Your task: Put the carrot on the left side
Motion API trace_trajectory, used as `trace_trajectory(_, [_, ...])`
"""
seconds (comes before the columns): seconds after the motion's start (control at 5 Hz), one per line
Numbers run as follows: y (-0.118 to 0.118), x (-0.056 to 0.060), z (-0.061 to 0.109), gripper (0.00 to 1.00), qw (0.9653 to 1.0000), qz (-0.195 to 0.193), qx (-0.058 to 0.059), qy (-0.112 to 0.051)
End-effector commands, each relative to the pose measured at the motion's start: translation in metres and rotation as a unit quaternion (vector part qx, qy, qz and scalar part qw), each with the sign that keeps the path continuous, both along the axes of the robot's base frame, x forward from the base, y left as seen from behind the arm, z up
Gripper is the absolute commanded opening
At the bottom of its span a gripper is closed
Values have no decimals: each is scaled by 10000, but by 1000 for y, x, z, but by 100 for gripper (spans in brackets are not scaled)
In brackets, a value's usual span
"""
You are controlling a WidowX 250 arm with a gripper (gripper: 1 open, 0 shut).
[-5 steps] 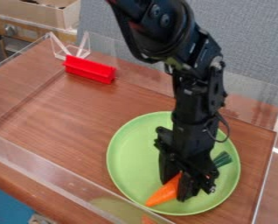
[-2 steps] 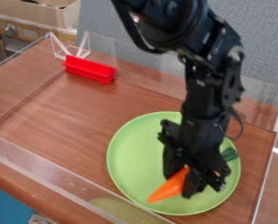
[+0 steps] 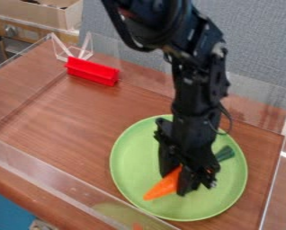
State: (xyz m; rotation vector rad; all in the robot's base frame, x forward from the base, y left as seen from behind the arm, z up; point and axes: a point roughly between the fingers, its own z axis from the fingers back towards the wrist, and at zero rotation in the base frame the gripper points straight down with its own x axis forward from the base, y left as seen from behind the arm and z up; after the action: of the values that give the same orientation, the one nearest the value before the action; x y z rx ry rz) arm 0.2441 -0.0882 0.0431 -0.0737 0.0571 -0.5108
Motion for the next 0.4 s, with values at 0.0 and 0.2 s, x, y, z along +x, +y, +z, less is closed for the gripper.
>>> trace_trajectory(0.0, [-14,2,5,0,9996,-236,-16,-154])
trace_trajectory(0.2, [-12,6,3,0,9995,-284,19,-118])
